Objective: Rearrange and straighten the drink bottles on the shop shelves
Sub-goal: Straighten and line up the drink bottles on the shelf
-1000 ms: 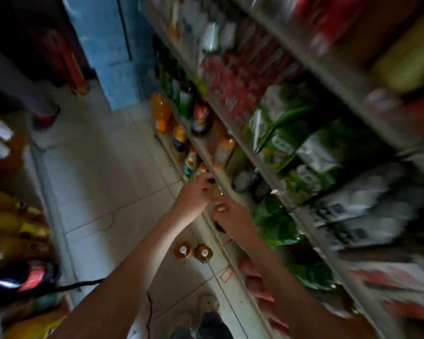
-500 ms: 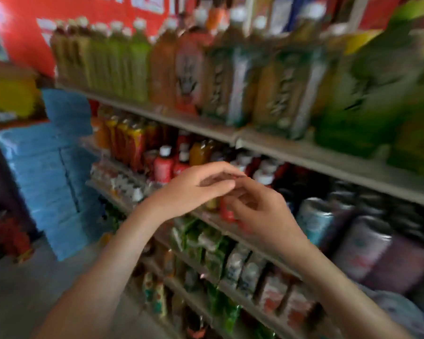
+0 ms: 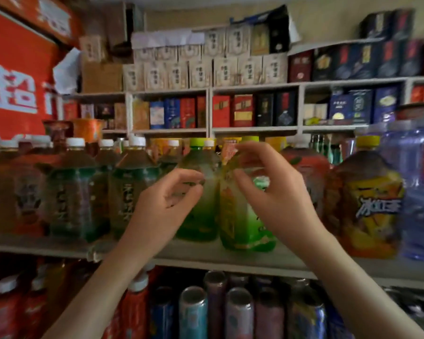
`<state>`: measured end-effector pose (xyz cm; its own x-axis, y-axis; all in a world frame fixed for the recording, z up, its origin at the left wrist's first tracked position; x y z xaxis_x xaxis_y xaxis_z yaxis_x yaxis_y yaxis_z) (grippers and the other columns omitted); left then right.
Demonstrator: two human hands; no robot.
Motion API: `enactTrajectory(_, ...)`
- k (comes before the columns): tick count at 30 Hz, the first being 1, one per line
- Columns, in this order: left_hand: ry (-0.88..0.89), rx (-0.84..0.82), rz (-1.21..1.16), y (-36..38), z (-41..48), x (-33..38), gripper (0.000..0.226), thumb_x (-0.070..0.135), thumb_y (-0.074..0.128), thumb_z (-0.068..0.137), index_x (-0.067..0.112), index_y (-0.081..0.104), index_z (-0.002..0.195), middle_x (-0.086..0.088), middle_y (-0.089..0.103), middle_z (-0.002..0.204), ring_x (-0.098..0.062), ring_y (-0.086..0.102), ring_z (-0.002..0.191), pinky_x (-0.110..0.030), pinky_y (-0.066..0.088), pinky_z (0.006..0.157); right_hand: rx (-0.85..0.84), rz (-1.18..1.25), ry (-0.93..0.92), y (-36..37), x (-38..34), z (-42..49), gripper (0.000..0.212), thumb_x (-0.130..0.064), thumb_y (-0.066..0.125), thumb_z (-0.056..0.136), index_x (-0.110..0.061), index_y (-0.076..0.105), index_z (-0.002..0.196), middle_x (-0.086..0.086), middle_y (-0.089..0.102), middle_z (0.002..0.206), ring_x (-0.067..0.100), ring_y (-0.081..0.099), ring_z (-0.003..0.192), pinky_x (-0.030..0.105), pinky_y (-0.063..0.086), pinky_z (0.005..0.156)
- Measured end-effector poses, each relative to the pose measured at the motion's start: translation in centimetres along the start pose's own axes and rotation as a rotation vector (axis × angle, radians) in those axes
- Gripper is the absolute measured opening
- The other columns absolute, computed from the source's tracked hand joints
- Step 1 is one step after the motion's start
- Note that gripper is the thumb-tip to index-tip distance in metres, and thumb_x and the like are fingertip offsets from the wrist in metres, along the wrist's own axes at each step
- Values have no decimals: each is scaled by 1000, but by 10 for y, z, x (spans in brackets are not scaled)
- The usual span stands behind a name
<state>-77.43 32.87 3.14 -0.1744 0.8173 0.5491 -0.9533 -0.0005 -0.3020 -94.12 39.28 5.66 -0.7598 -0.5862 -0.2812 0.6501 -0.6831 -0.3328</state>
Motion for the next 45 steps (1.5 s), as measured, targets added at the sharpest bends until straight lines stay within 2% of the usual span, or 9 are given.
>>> enactTrajectory(3, 90, 46, 71, 1, 17, -10, 28, 26, 58, 85, 26, 59, 114, 17, 60, 112, 10, 54, 103, -4, 43, 81, 99, -102, 165, -15, 20, 27, 43, -24, 59, 89, -23, 45, 130, -13, 52, 111, 4, 52, 102, 15, 44, 87)
enactTrajectory(6, 237, 54, 165, -1, 29, -15, 45, 28, 56, 82, 22, 51, 126, 17, 50, 126, 11, 46, 117, -6, 38, 95, -43, -35, 387, -11, 41, 46, 46, -35, 57, 89, -21, 46, 132, -8, 56, 113, 11, 57, 102, 33, 51, 90)
enactTrajectory(9, 279, 70, 260, -2, 40, -26, 55, 25, 57, 82, 18, 43, 135, 7, 41, 139, -3, 37, 131, -24, 33, 109, -244, 103, 559, 0, 51, 51, 31, -43, 55, 89, -26, 58, 114, 1, 66, 106, 21, 65, 95, 45, 54, 87)
enactTrajectory(12, 213, 32, 270, 2, 47, -41, 65, 23, 63, 84, 20, 32, 142, 6, 29, 149, -4, 23, 138, -26, 21, 114, -195, 121, 559, 5, 52, 52, 27, -44, 54, 88, -22, 62, 102, 10, 69, 99, 34, 66, 91, 54, 51, 86)
enactTrajectory(18, 47, -25, 236, 17, 50, -58, 83, 34, 63, 84, 21, 11, 148, 8, 7, 155, -8, 7, 142, -28, 12, 113, -63, -151, 509, 6, 52, 57, 26, -46, 52, 89, -21, 59, 90, 3, 66, 81, 19, 64, 67, 32, 55, 62)
enactTrajectory(23, 40, 41, 269, 24, 68, -59, 77, 45, 54, 88, 15, 16, 148, -2, 20, 154, -15, 17, 142, -31, 18, 115, 81, -257, 465, 16, 56, 61, 25, -43, 55, 90, -21, 56, 80, 2, 62, 74, 13, 58, 63, 23, 47, 53)
enactTrajectory(28, -80, 36, 252, 29, 101, -58, 54, 50, 40, 93, 9, 47, 128, -4, 58, 116, -18, 56, 106, -33, 49, 85, 116, -299, 480, 35, 68, 72, 28, -40, 54, 92, -13, 56, 84, 0, 58, 75, 11, 56, 62, 22, 47, 52)
enactTrajectory(31, -102, 72, 259, 25, 112, -55, 42, 48, 40, 95, 10, 58, 98, -2, 61, 81, -12, 59, 70, -23, 45, 57, 128, -279, 500, 47, 85, 82, 30, -41, 54, 91, -11, 55, 92, 4, 61, 86, 21, 63, 77, 38, 57, 67)
enactTrajectory(45, 35, 243, 231, 29, 102, -35, 47, 48, 54, 89, 12, 61, 59, 1, 56, 49, -11, 53, 45, -18, 32, 41, 1, -161, 516, 58, 117, 103, 27, -37, 50, 95, -10, 51, 99, 2, 61, 88, 13, 60, 71, 33, 56, 65)
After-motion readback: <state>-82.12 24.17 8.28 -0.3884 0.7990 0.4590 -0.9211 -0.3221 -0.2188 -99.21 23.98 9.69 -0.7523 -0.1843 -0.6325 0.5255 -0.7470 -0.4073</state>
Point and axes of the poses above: each hand's wrist, its own z-axis towards the middle knuckle, its own y-axis out of the palm, x = y × z, the point moved 2 cm from there along z, towards the middle knuckle
